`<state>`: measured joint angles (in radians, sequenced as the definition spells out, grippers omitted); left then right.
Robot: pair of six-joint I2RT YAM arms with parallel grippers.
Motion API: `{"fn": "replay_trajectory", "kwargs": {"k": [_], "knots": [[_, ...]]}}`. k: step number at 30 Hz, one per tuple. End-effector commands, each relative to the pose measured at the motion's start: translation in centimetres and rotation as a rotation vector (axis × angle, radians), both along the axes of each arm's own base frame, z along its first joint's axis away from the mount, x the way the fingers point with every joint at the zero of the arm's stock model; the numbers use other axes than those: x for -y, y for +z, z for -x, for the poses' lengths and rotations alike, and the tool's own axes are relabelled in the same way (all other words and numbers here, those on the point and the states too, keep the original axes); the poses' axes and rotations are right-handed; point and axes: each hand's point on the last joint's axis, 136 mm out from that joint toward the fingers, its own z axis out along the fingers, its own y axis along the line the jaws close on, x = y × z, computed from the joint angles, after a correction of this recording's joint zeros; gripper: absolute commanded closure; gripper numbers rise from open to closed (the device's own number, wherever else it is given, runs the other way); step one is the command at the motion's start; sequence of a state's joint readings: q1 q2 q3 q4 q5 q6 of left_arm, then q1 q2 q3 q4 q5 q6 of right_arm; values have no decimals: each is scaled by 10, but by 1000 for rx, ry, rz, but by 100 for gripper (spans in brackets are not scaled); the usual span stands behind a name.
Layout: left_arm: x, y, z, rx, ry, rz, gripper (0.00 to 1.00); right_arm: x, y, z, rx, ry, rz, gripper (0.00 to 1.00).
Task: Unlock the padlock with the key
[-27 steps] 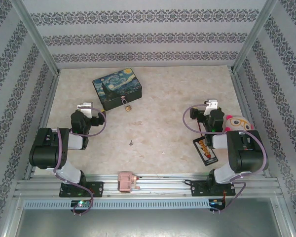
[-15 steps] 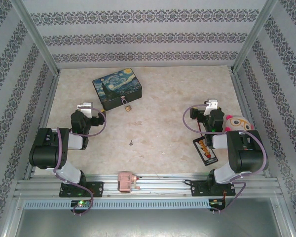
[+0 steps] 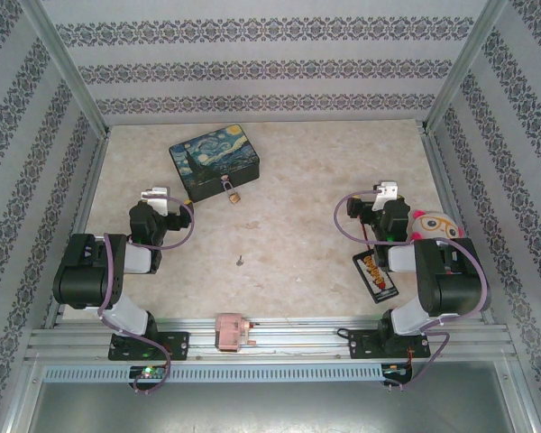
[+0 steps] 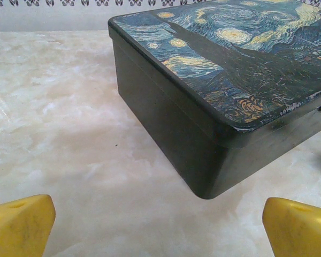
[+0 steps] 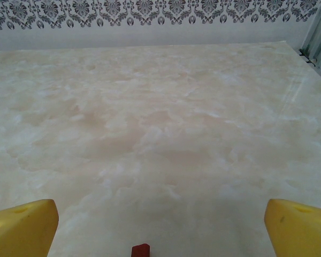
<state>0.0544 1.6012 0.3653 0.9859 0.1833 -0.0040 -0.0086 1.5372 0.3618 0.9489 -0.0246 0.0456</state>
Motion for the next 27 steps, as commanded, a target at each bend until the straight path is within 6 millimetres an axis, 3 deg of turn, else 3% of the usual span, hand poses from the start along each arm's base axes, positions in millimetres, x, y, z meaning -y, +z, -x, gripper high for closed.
{"fn": "replay_trajectory", "kwargs": {"k": [1,9,17,27], "knots": [[1,4,-2,9,-9,9,1,-4,9,-4,25,22,2,2],[0,4,-2,8,-7,9,1,-3,10,-5,26,13,3,2],[-3,6,-1,15,13,12,1,2,25,-6,-1,-17,5,2],[-16,53,9,25,97,22,1,15,63,11,-44,-131,-69,2]]}}
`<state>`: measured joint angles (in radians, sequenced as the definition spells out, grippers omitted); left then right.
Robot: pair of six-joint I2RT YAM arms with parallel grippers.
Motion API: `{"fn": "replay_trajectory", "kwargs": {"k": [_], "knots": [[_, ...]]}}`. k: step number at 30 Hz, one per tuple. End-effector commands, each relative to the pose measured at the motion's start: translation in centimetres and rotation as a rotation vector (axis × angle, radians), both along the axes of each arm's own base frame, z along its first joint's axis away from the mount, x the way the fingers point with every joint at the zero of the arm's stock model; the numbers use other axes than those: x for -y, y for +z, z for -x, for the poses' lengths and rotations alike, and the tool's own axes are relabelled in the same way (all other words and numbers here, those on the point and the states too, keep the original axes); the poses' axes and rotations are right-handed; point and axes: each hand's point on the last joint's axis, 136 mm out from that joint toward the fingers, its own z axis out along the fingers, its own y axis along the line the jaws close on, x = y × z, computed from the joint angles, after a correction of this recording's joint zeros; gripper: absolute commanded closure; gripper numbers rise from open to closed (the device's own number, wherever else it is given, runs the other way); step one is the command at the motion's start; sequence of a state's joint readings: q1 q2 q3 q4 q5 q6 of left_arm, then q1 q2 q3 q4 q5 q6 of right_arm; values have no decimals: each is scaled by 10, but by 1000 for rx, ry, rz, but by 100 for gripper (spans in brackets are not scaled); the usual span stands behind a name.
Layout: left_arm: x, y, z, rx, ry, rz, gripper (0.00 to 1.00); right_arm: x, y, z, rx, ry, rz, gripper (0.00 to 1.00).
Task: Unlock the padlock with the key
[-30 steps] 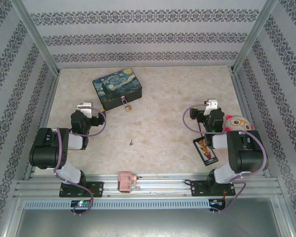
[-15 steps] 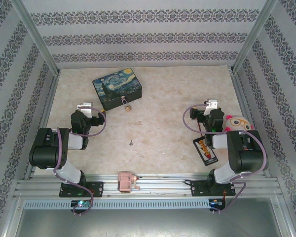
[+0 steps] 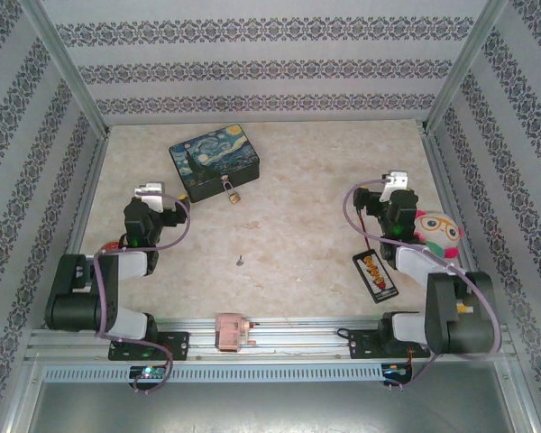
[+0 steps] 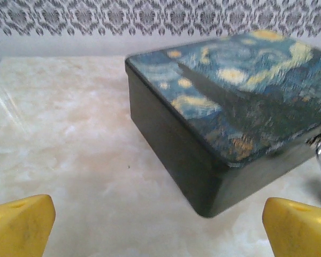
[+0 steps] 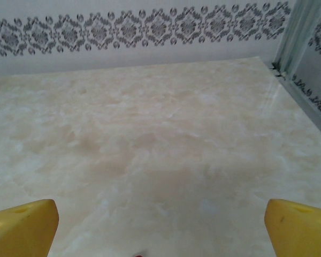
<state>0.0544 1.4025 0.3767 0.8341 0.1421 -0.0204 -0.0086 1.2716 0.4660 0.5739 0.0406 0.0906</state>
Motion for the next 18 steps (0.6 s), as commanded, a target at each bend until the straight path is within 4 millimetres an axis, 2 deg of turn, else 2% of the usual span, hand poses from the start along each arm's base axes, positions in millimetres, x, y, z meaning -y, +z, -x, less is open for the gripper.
{"fn": "replay_trajectory", "kwargs": {"k": [1,6,10,14,18], "knots": [[-10,15,3,-32,68,44,1,3,12,6,-37,-56,-57,2],[-3,35,9,-30,76,206,1,-9,26,15,-33,-66,-91,2],[-8,43,15,-12,132,298,1,-26,28,17,-89,-45,-114,2],[-14,52,12,-48,192,359,1,-59,24,11,-202,36,-147,2],[0,63,-5,-84,136,452,1,-101,14,1,-339,121,-130,2]]}}
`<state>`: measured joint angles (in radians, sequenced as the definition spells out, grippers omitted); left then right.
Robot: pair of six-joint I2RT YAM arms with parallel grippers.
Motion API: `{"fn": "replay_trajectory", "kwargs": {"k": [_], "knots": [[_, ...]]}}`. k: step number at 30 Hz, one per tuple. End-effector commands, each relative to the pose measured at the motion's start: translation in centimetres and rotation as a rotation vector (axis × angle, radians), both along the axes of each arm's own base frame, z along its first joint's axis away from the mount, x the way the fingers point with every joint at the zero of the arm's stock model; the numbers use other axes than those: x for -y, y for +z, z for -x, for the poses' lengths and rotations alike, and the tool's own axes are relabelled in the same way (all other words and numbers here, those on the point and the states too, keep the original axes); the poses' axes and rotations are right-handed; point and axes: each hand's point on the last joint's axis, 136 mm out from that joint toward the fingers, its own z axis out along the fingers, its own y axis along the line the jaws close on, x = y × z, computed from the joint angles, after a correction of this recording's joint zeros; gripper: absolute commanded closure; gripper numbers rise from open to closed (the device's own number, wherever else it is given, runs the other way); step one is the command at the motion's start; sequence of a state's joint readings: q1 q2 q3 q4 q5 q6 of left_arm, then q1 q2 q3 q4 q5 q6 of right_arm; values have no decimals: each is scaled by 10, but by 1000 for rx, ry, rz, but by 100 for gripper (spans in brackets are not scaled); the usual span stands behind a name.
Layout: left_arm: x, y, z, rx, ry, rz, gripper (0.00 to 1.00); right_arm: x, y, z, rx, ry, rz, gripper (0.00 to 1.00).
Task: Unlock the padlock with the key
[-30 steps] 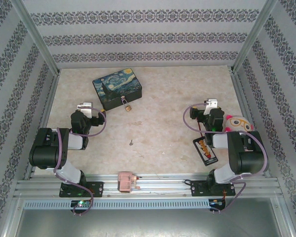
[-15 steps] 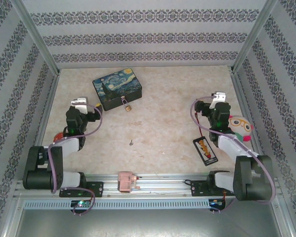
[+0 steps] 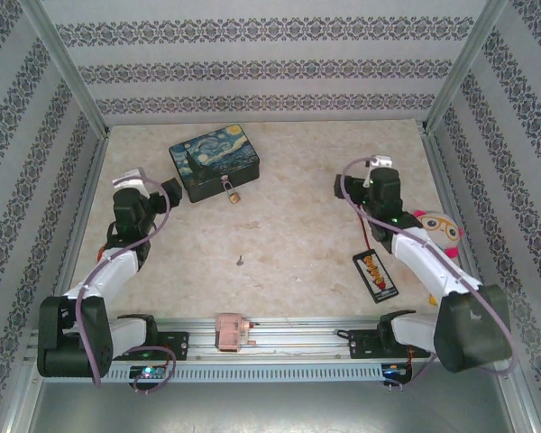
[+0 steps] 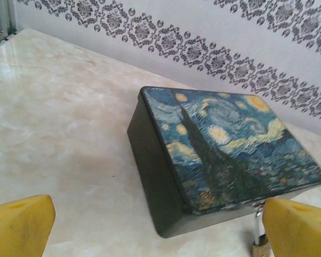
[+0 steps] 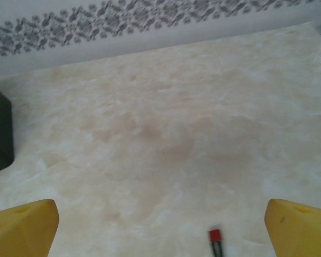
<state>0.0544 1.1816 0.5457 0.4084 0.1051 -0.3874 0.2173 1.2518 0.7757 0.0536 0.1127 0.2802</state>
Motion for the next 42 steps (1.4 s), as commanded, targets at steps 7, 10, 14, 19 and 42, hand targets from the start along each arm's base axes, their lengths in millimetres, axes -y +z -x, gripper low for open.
{"fn": "replay_trajectory", "kwargs": {"k": [7,10,14,19,42], "knots": [[10,5,-39,-106,-14,188,1,-94,-16,-35,-257,187,-54,2],[13,-5,-53,-150,-18,224,1,-116,-19,-59,-291,219,-123,2],[15,-19,-71,-203,-15,266,1,-148,-18,-91,-297,281,-200,2],[17,-36,-88,-248,-8,307,1,-179,-21,-124,-291,344,-253,2],[61,-101,-102,-391,-141,342,41,-284,-82,-159,-418,538,-410,43]]}}
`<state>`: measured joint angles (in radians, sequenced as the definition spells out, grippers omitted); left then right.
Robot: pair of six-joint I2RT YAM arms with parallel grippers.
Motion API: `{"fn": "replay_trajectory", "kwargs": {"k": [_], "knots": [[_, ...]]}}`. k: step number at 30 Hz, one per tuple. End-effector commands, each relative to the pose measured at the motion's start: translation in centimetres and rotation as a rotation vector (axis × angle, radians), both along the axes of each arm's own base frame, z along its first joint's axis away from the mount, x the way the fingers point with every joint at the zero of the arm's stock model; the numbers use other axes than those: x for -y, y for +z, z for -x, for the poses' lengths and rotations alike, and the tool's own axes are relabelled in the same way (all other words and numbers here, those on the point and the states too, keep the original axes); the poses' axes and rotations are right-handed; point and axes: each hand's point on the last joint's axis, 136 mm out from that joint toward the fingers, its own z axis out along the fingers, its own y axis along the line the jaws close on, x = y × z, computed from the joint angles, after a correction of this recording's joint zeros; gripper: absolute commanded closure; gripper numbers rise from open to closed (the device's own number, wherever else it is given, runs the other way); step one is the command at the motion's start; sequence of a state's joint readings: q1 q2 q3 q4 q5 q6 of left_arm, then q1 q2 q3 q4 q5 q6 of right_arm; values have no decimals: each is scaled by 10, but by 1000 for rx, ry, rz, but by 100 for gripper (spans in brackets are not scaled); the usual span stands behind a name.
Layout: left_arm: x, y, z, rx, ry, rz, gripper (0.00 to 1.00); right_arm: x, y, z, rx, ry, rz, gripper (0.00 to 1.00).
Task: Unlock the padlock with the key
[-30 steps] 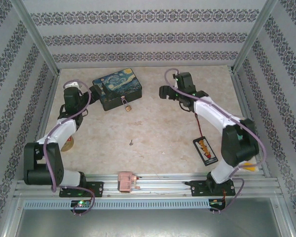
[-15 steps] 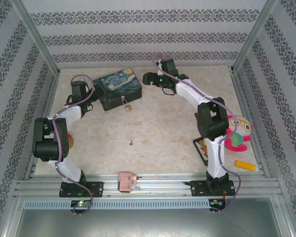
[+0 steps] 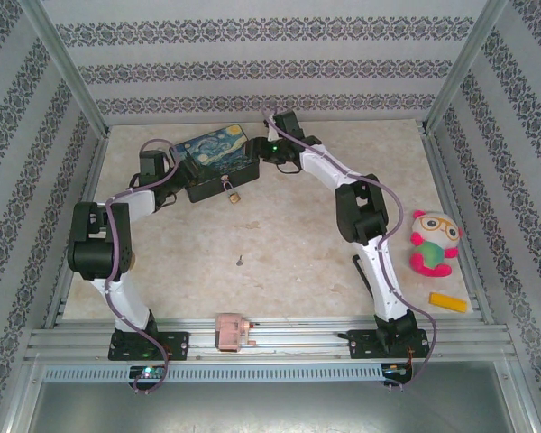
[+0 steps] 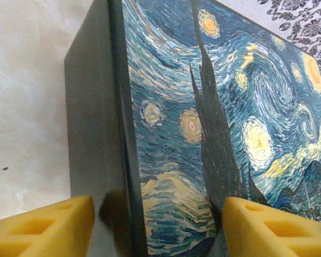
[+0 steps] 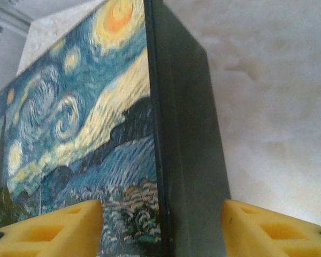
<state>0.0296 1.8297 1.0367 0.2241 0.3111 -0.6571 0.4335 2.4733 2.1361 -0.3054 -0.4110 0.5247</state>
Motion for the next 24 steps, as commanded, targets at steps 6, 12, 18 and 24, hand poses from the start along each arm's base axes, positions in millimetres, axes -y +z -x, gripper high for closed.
{"fn": "replay_trajectory", "kwargs": {"k": [6,12,18,24], "knots": [[48,-8,24,-24,-109,-29,56,-9,4,36,-30,54,14,53],[75,-1,54,-18,-109,-83,60,13,-3,76,-64,31,69,58],[95,1,95,-14,-59,-93,61,40,-18,126,-139,-5,127,59],[100,-6,135,-35,29,-56,60,55,-29,167,-180,-23,126,59]]}}
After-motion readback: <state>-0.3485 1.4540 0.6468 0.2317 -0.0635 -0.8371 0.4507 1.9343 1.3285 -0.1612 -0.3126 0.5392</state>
